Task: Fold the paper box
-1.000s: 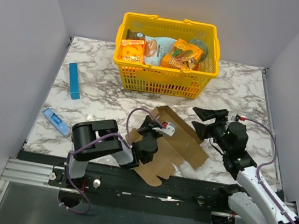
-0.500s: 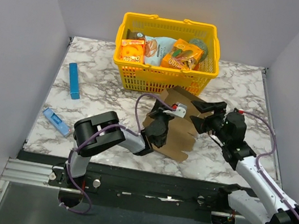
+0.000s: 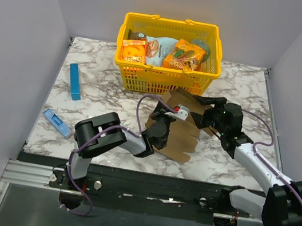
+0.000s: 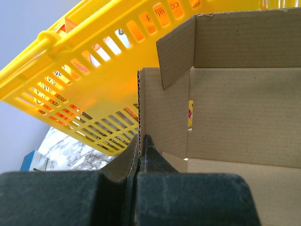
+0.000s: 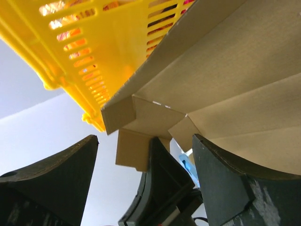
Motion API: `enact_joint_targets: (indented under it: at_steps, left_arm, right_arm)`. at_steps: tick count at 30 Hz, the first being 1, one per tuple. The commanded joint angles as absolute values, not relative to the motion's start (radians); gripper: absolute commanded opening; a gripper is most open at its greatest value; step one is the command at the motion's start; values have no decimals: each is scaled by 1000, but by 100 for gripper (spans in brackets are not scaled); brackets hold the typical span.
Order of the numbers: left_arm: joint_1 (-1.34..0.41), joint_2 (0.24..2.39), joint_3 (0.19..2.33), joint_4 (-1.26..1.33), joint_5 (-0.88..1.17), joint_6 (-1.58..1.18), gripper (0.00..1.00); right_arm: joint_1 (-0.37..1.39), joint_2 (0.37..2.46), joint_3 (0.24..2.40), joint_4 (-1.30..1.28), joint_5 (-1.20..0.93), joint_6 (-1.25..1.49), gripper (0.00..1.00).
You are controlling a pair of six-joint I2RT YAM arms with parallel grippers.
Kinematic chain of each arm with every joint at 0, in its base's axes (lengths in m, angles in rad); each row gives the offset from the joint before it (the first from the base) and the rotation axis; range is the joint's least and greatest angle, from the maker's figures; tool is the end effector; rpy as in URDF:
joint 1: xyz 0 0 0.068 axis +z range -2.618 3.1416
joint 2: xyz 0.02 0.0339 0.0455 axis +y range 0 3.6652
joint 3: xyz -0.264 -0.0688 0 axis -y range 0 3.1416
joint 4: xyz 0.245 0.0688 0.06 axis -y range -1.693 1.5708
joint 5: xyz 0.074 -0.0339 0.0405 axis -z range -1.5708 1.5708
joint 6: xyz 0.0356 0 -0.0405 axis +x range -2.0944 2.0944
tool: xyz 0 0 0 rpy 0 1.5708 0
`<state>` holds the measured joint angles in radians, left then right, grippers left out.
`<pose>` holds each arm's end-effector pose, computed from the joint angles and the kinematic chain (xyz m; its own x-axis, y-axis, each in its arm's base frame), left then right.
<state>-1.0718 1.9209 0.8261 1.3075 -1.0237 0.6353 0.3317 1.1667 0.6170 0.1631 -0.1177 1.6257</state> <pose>0.2021 -0.3073 0.1907 0.1153 0.4335 -0.8937 -0.0138 0.9004 0.4349 0.2423 0.0879 0.2382 -0.4060 0.9089 0.0950 0.3793 0.0730 0.9224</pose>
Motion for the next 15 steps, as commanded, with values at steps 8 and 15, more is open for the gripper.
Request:
enact_joint_targets:
  at_steps: [8,15]
  left_arm:
    - [-1066,1862,770,1689,-989,604,0]
    - [-1066,1848,762,1690,-968,600,0]
  right_arm:
    - [278,1249,577,215,-38,1792,87]
    - [261,1334,586,218,-31,1891,85]
